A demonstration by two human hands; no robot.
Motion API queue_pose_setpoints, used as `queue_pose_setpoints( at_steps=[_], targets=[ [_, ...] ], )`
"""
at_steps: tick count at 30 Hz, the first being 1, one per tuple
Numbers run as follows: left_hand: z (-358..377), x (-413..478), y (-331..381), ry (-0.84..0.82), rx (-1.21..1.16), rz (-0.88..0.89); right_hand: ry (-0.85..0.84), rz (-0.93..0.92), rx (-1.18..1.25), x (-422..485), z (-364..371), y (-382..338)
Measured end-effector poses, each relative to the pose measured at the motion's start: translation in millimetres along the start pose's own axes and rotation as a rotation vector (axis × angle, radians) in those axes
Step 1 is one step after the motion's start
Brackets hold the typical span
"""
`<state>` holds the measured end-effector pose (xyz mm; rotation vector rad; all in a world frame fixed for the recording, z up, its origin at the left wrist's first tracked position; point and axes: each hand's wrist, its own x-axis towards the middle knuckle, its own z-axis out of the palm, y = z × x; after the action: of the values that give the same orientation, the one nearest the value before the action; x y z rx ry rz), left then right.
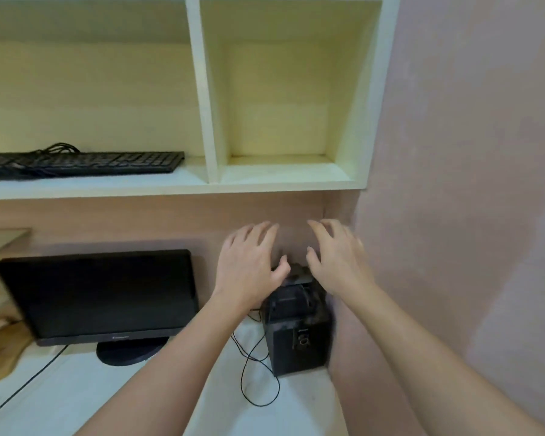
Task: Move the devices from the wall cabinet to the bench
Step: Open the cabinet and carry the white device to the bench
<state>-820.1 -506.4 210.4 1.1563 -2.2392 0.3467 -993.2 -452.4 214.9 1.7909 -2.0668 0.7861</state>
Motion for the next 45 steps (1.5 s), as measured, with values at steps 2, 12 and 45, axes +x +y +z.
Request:
queue_pose_setpoints(
  at_steps=[2, 12, 45],
  targets=[
    [-20, 10, 2, 0.052, 0.002, 0.005, 0.064, -0.027, 0.006, 11, -21, -8],
    [-116, 72, -14, 0.309, 0.048, 0.017, 0.331, -0.127, 0.035, 75, -113, -50],
    [-224, 254, -125, 0.705, 0.234, 0.2, 0.935, -0.402, 0.038, 329, -287, -170]
  ],
)
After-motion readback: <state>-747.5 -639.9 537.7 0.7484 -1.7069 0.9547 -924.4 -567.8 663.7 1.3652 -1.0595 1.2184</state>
